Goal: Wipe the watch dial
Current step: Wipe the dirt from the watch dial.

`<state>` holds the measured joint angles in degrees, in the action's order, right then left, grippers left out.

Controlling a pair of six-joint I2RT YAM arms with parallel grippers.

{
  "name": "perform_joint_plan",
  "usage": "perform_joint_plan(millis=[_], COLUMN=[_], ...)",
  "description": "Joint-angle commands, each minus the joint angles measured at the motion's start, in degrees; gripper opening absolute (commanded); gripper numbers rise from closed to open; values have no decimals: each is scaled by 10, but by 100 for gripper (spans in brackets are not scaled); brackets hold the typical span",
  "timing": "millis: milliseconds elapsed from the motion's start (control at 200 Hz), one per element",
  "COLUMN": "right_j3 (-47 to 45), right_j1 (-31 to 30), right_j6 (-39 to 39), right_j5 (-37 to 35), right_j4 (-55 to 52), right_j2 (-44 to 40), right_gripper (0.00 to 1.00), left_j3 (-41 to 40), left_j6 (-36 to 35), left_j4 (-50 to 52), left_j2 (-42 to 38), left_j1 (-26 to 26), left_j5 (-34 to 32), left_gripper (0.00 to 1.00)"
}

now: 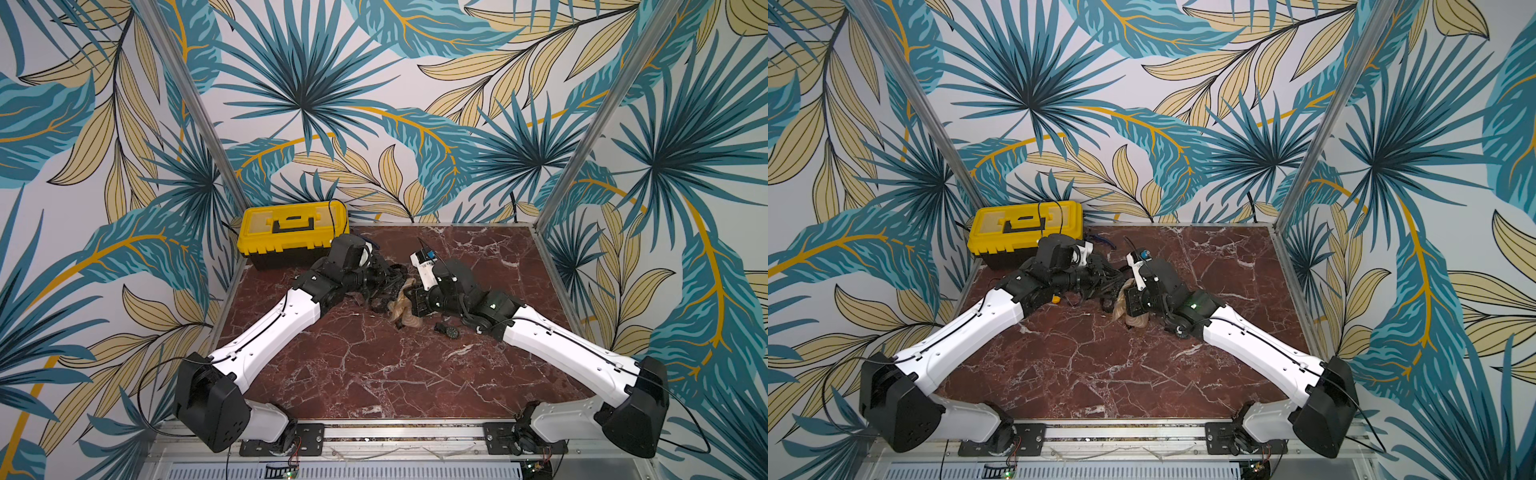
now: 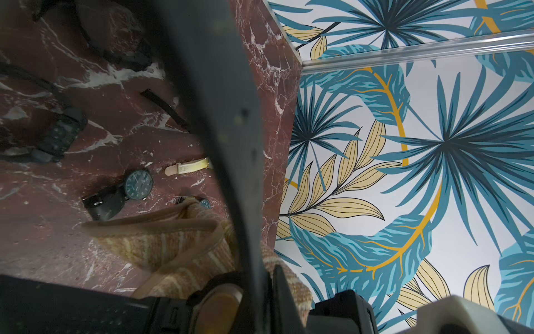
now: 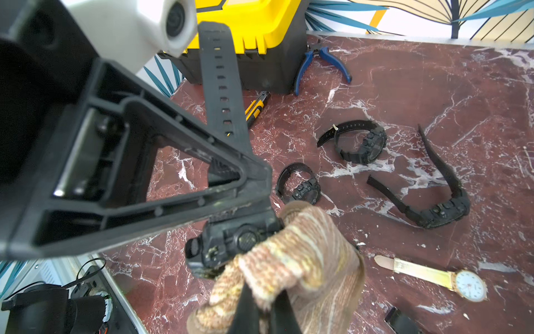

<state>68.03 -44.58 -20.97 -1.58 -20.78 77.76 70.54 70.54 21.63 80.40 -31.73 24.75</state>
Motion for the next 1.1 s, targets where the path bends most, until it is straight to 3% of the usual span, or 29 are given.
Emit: perform_joint_plan(millis=[0,355,536,721,961,1096], right_j3=[-15,-36,-32,-22,-50,-51], right_j1=[9,-11,-11,-3,17,16], right_j6=[4,24,1,-18,-40,-25], right_j5=[9,140,86,-19,-42,7], right_j4=[20,37,77,93,44,-1], right_j2=[21,2,-32,-33,-26,-14], right_gripper=[0,0,0,0,0,0], left_j3=[27,56,25,3,7,22], left_j6=[3,-1,1,1,-1,-2], left_j4=[15,15,15,15,14,15], left_j2=[-7,20,13,3,-6,-1], left_j1=[-16,-12,-18,-23,-20,-15], left_j5=[54,54,51,50,48,53], left_gripper=[0,0,0,0,0,0])
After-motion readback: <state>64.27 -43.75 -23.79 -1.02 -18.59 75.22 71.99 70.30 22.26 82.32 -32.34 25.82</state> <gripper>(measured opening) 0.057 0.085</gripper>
